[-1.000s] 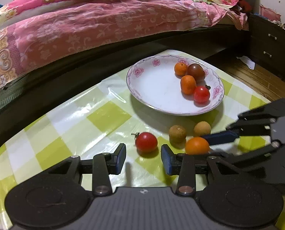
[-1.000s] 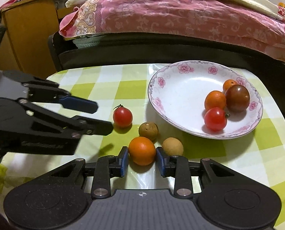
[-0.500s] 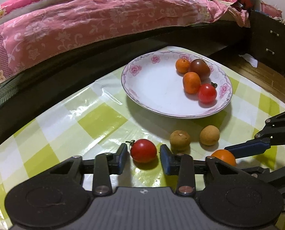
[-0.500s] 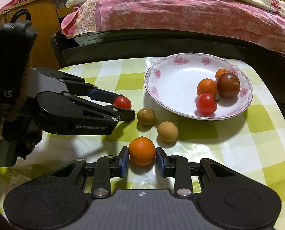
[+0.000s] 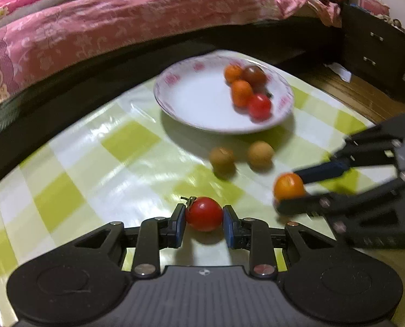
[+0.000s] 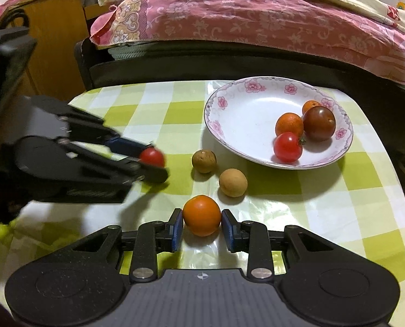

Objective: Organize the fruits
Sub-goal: 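Lift the cherry tomato and tangerine in both grippers toward the bowl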

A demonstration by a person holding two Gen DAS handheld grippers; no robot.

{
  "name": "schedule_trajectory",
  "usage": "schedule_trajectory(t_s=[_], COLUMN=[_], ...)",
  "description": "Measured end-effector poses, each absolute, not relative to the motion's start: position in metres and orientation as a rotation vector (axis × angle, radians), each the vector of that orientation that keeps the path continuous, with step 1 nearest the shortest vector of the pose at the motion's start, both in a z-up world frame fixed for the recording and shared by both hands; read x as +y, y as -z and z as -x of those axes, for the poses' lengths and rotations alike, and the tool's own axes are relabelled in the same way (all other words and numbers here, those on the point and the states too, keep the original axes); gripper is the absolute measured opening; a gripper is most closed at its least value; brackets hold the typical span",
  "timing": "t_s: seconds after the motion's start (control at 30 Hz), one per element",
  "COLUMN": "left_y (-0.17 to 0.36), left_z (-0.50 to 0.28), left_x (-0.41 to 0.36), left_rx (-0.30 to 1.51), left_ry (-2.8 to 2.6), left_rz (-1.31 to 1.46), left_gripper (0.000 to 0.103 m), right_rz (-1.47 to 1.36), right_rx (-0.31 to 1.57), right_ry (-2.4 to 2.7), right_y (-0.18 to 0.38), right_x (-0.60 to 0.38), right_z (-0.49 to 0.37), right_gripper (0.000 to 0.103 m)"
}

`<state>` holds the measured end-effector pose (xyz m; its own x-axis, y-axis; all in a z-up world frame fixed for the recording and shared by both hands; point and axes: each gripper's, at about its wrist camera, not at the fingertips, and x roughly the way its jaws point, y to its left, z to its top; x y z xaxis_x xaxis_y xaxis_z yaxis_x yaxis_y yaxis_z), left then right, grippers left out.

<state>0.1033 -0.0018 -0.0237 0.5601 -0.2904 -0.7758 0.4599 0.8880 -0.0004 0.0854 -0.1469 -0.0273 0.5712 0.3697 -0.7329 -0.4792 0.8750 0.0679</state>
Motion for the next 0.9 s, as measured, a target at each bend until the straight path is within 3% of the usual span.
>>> schedule_trajectory(t_s=[0.3,0.67,0.9], left_y=[0.028,0.031,0.031], left_z=[-0.076,-0.070,-0.071], left_x=[-0.001,0.001,0.000], left_rx=[0.882,0.824,0.816], left_ry=[0.455,0.453,0.452], left_rz=[-0.222,-0.252,-0.254], left_gripper=[0.038,0.051,0.051], right_rz=[0.174,0.175,0.187], right_rx=[0.827,0.806,0.801], right_ry=[-0.499,-0.497,-0.501], right_y=[0.030,0.033,0.033], right_x=[-0.147,-0.148,-0.146], right_z=[-0.080,-0.080,-0.079], right_gripper=[0.028,0.032,0.035])
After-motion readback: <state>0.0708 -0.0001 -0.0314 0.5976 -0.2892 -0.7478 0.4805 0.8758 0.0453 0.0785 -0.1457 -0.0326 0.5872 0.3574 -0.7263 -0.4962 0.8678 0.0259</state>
